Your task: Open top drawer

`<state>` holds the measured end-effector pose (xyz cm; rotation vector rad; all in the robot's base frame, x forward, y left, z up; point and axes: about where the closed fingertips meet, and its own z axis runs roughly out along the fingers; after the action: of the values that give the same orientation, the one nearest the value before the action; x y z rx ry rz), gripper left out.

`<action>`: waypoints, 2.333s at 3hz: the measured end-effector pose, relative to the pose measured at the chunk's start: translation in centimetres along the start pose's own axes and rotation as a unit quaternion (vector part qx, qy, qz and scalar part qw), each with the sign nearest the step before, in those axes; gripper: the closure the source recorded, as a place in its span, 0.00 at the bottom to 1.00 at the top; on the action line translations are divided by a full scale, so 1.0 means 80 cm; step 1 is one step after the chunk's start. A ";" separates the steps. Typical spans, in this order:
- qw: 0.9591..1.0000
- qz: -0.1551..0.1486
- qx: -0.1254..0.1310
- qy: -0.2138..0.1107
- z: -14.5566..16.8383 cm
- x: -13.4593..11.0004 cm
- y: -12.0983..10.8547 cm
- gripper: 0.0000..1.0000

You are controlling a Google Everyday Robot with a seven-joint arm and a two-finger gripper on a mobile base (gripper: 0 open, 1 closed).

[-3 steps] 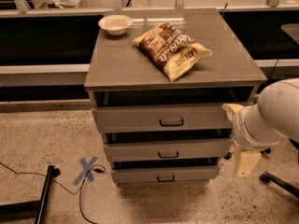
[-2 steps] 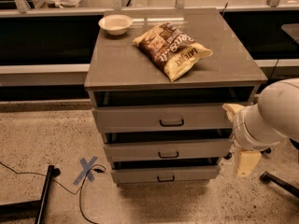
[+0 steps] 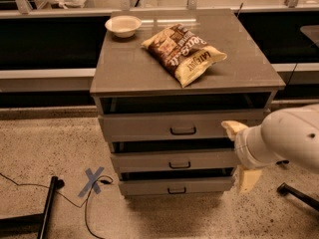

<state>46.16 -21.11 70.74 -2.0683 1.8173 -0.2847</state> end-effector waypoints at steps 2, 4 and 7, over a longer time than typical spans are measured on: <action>1.000 -0.007 0.025 -0.003 0.023 0.000 -0.024 0.00; 1.000 0.003 0.025 -0.004 0.108 0.041 -0.068 0.00; 0.998 0.017 0.056 -0.013 0.137 0.074 -0.140 0.19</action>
Offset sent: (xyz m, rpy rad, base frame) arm 0.0335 0.0025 -0.0317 -0.0138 -0.0181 0.0249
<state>61.48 -24.28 64.74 -1.9552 1.7782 -0.3413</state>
